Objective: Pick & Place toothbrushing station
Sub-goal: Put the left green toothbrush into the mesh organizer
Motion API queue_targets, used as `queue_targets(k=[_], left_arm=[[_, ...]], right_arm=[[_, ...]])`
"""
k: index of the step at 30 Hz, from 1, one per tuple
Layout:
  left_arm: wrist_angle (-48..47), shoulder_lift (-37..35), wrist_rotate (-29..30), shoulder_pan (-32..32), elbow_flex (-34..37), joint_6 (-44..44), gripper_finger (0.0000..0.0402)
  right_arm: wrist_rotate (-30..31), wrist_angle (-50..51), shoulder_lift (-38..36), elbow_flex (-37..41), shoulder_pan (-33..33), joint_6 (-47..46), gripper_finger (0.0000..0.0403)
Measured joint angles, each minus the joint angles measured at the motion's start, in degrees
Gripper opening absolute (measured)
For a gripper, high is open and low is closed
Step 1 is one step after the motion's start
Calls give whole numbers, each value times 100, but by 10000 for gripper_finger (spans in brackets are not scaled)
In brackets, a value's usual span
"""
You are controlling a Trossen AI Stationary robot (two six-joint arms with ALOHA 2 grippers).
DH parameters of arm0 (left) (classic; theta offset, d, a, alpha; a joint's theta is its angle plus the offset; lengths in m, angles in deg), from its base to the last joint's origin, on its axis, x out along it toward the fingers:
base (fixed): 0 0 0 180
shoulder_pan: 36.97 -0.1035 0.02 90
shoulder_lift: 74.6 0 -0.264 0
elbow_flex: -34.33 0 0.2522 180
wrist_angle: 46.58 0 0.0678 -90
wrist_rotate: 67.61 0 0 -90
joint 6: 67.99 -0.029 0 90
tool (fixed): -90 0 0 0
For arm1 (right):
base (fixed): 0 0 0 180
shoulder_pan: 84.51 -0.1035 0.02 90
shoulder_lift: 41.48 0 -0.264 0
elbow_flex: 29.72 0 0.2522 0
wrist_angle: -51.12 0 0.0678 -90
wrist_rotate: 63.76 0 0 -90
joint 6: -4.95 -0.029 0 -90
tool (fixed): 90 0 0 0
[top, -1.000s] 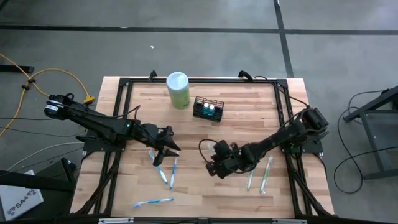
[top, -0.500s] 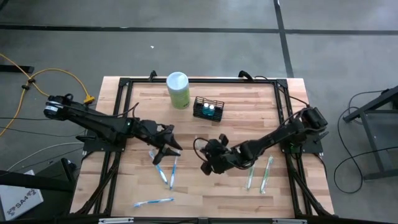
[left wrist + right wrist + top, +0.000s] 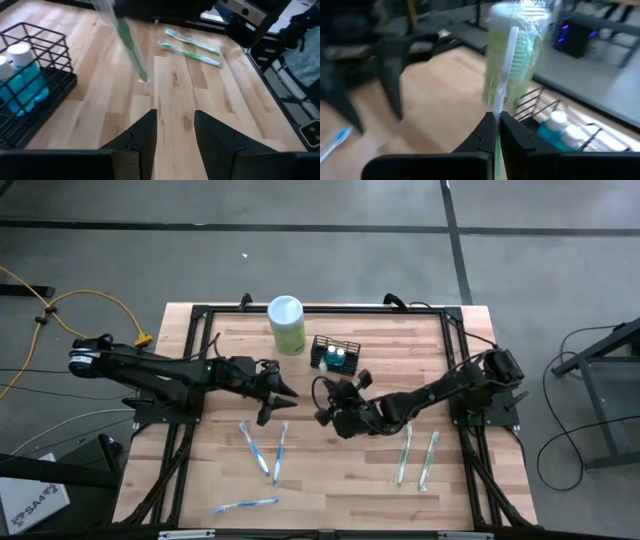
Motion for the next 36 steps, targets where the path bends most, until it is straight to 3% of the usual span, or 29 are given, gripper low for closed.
queue_targets(k=[13,26,36], left_arm=[[325,-4,-2,-400,-7,-513,127],[17,-4,-4,-413,-7,-764,127],[15,-4,-7,-413,-7,-898,127]], right_arm=[[1602,-589,-9,0,552,549,1],[1792,-581,-9,-1,1479,563,1],[2102,-448,0,-2,1643,644,2]])
